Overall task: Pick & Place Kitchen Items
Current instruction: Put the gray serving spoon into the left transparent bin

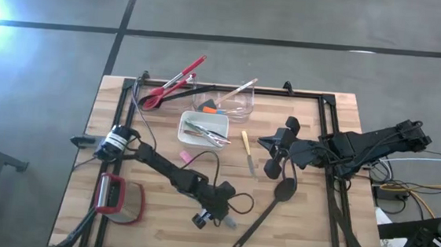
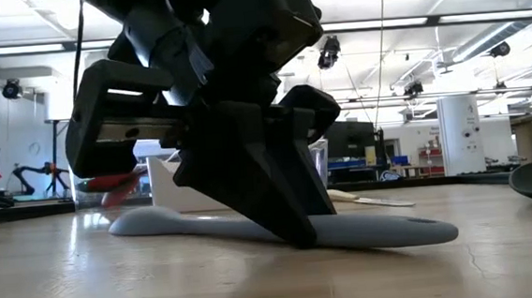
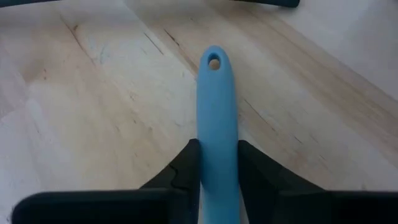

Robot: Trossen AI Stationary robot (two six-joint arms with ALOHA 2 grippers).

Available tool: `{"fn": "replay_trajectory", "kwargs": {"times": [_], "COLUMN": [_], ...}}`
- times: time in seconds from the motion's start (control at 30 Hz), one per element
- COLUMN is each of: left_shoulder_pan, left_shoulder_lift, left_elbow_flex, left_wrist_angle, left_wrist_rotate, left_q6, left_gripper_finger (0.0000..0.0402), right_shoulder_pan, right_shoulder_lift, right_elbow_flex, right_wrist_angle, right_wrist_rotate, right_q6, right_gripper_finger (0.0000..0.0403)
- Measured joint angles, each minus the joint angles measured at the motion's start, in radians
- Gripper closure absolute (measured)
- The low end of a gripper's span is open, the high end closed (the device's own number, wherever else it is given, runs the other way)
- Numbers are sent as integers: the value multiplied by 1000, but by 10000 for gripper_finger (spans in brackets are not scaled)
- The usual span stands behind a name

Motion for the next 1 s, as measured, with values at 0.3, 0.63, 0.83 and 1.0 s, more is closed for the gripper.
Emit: {"fn": "replay_trajectory", "kwargs": {"times": [0.3,0.63,0.83,1.0], "left_shoulder_pan": [5,17,88,209], "left_shoulder_lift": [-50,-196,-388,-591], "left_elbow_flex": [17,180,146,49], "left_wrist_angle": [-60,-477,-501,-506], "left_wrist_rotate": [35,-142,-242,-442], "left_q6": [-65,-98,-65,-6], "left_gripper_finger": [321,321,321,321], "right_shoulder_pan": [0,0,2,2], "right_shoulder_lift": [0,0,0,0], "right_elbow_flex": [0,0,0,0], "right_wrist_angle": [0,0,2,1], "right_wrist_rotate": [0,-2,-7,-7], "right_q6": [0,4,3,4], "right_gripper_finger": [374,374,374,374]}}
